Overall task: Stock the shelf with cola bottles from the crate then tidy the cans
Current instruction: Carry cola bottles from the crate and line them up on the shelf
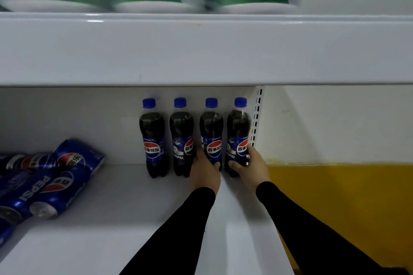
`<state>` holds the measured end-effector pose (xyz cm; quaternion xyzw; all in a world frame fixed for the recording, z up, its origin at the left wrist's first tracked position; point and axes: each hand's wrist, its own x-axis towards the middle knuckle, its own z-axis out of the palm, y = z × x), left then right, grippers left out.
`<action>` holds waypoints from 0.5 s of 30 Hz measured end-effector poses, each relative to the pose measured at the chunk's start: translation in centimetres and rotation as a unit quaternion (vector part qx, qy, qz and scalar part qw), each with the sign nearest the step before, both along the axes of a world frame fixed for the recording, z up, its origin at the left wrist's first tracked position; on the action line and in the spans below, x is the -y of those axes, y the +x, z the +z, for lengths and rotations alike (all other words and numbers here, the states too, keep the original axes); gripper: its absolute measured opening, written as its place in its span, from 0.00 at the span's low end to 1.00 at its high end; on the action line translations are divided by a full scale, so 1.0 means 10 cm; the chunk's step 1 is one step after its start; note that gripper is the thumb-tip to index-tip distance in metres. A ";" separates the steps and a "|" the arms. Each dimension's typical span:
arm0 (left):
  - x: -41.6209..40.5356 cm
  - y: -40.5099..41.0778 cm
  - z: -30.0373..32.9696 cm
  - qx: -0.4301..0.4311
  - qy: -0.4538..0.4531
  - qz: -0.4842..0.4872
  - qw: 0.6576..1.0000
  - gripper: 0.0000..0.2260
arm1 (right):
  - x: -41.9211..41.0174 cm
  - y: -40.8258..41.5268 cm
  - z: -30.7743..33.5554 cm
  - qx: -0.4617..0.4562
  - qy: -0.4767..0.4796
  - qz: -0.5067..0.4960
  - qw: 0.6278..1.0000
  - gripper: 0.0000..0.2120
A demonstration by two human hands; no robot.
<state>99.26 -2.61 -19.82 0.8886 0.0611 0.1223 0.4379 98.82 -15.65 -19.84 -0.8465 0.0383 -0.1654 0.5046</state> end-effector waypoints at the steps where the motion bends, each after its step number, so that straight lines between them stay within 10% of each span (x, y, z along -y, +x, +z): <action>1: 0.01 0.00 0.00 -0.002 0.004 0.003 1.000 0.29 | 0.00 0.01 0.00 -0.001 -0.001 0.001 1.000 0.27; 15: 0.12 0.02 0.04 -0.023 0.029 0.022 0.999 0.33 | -0.01 0.11 0.02 -0.022 -0.014 0.012 1.000 0.28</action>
